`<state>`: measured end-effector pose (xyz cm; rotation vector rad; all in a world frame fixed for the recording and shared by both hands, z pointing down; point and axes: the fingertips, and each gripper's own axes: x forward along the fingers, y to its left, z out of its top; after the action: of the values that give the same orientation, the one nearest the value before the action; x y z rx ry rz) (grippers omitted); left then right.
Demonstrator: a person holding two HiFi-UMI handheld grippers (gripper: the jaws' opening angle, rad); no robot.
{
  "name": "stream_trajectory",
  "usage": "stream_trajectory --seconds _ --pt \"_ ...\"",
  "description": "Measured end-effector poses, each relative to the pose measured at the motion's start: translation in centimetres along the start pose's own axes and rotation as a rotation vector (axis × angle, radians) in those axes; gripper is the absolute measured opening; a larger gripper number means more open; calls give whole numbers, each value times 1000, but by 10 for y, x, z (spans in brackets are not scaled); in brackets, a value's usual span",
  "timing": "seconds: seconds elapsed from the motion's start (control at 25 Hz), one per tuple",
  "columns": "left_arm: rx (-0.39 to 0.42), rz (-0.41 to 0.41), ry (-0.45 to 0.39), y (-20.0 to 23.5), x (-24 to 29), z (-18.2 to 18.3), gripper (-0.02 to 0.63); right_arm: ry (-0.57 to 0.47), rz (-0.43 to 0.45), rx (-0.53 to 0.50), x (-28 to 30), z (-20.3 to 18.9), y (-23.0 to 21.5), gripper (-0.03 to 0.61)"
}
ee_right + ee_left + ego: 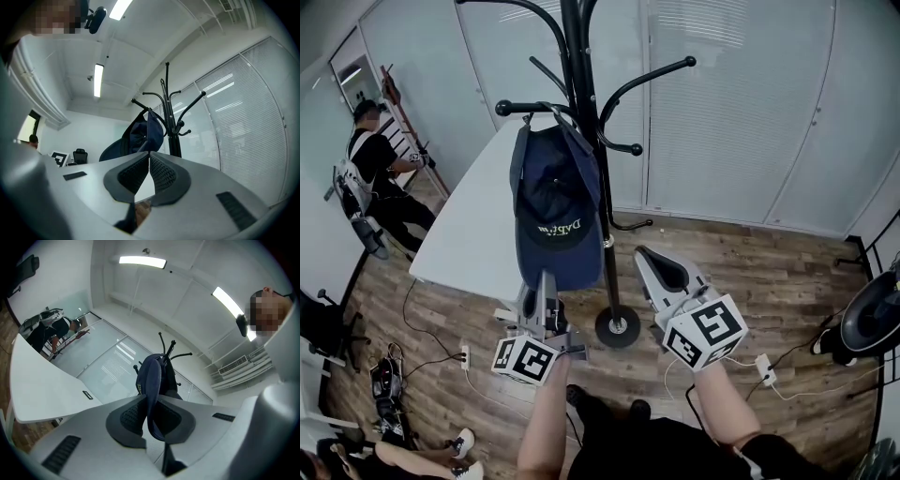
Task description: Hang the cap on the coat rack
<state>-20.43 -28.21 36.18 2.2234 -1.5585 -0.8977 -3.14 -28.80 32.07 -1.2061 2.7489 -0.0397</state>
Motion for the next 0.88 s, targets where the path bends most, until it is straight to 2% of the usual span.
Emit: stream_trajectory --seconds 0.28,0.4,0.64,0.88 --pt "35 -16 -1 -1 -3 1 37 -6 -1 1 -4 1 1 32" --pt "62 -26 23 -3 -2 -2 129 -4 0 3 -4 -1 3 32" --pt "95 -28 34 -5 -2 -2 167 -2 0 11 -5 -1 5 32" --pt "99 -42 55 -7 2 -5 167 -1 1 14 -2 -1 4 32"
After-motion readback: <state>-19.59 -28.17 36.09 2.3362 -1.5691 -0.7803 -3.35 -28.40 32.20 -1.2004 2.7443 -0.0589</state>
